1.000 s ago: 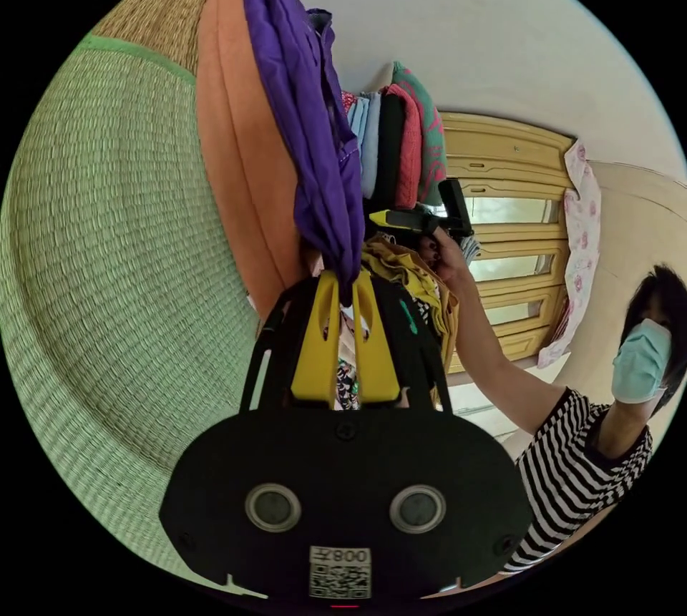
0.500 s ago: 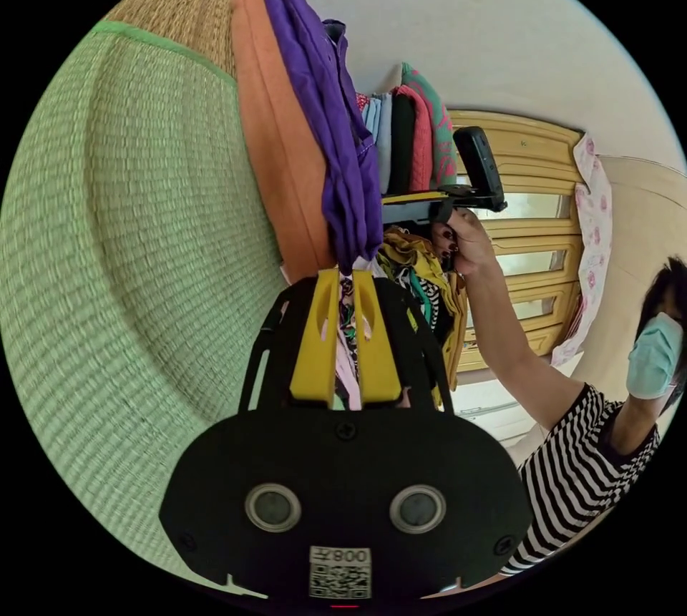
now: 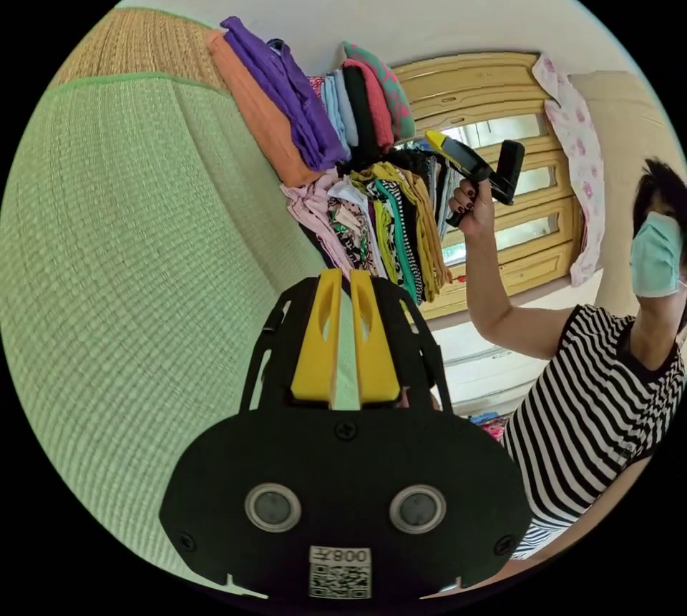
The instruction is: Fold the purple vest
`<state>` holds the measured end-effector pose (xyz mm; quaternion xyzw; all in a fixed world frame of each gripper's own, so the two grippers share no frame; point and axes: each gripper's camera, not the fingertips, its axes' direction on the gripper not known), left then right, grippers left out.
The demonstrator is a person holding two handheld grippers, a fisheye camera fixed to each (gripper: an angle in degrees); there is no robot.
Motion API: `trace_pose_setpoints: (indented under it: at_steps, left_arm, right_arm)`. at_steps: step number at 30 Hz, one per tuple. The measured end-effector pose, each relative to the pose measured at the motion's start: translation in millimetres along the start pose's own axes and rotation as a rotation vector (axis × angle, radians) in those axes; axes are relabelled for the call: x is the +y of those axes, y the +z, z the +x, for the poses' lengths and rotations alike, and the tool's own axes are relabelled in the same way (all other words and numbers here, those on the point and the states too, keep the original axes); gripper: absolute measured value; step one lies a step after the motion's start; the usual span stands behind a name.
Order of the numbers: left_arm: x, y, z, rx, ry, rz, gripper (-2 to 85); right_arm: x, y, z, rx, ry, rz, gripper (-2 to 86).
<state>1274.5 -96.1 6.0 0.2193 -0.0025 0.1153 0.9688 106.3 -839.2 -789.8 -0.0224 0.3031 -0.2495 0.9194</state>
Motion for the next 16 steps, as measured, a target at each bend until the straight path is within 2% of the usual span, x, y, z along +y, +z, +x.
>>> trace_pose_setpoints:
  at_steps: [4,8,11,16]
  left_arm:
    - [73,-38,61,-0.08,0.177,0.043,1.4]
    - [149,-76,132,-0.182,0.341,0.128,0.6]
    - [226,-102,198,-0.279,0.465,0.204,0.3]
    - [376,-132,314,-0.387,0.698,0.389,0.1]
  right_arm:
    - [100,-103,-21,0.077,0.114,0.226,0.1]
    - [224,-225,-58,0.057,0.198,0.497,0.1]
    - [304,-315,-107,0.064,0.168,0.657,0.1]
    - [416,-437,-201,0.187,0.11,0.841,0.0]
